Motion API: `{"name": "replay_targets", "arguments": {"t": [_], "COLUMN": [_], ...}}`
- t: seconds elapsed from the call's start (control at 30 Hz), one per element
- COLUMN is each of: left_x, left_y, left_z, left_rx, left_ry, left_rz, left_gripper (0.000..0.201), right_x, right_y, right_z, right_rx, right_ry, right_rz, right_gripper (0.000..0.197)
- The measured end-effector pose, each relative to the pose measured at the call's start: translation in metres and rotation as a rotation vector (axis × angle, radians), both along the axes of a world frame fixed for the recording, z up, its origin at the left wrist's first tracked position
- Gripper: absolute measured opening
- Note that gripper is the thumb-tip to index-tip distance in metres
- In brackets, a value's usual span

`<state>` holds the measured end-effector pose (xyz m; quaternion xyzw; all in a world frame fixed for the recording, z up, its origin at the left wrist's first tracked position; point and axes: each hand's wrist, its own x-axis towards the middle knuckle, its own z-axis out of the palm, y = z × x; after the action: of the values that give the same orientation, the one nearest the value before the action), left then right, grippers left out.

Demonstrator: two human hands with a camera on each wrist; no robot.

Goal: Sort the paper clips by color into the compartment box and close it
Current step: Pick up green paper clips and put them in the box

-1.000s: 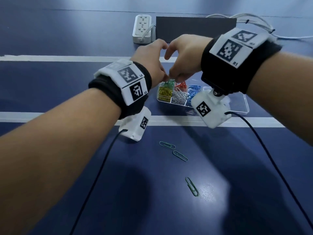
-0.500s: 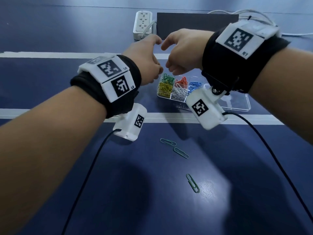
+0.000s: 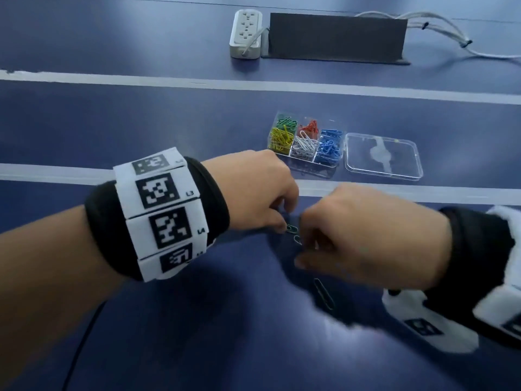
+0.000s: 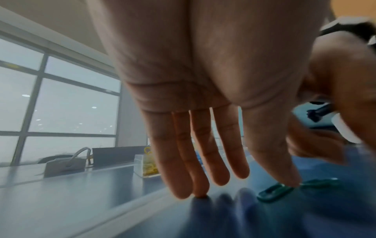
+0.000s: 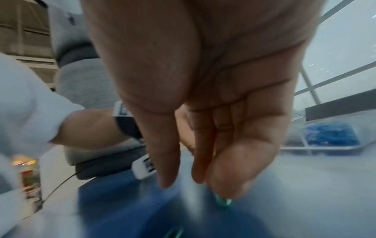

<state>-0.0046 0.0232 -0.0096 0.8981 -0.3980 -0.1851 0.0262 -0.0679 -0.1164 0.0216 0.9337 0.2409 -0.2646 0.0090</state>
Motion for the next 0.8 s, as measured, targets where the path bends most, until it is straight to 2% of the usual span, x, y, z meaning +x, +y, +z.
{"name": "replay_targets", "arguments": {"t": [0.13, 0.23, 0.43, 0.53, 0.7, 0.8], "left_x": [-0.004, -0.005, -0.011, -0.009, 0.01, 0.028], "left_y": [-0.004, -0.005, -0.001, 0.004, 0.008, 0.006], "left_z": [0.0, 0.001, 0.0, 0.002, 0.014, 0.018], "left_rx": [0.048, 0.067, 0.061, 0.022, -0.093, -0.158], "left_ry": [0.008, 0.008, -0.007, -0.027, -0.118, -0.186], "left_rz": [0.006, 0.001, 0.029, 0.089, 0.225, 0.28], "left_gripper": [0.019, 0.01, 0.008, 0.011, 0.007, 0.013], "right_x": [-0.03, -0.034, -0.008, 0.001, -0.003, -0.003], "right_y": [-0.002, -0.007, -0.013, -0.011, -0.002, -0.001], "right_z": [-0.018, -0.027, -0.021, -0.025, -0.038, -0.038], "right_rx": [-0.024, 0.013, 0.069, 0.1, 0.074, 0.058], "right_ry": [0.107, 0.031, -0.106, -0.204, -0.16, -0.158], "right_rz": [-0.015, 0.003, -0.011, -0.001, 0.084, 0.122], "right_gripper": [0.023, 0.011, 0.02, 0.021, 0.012, 0.013]}}
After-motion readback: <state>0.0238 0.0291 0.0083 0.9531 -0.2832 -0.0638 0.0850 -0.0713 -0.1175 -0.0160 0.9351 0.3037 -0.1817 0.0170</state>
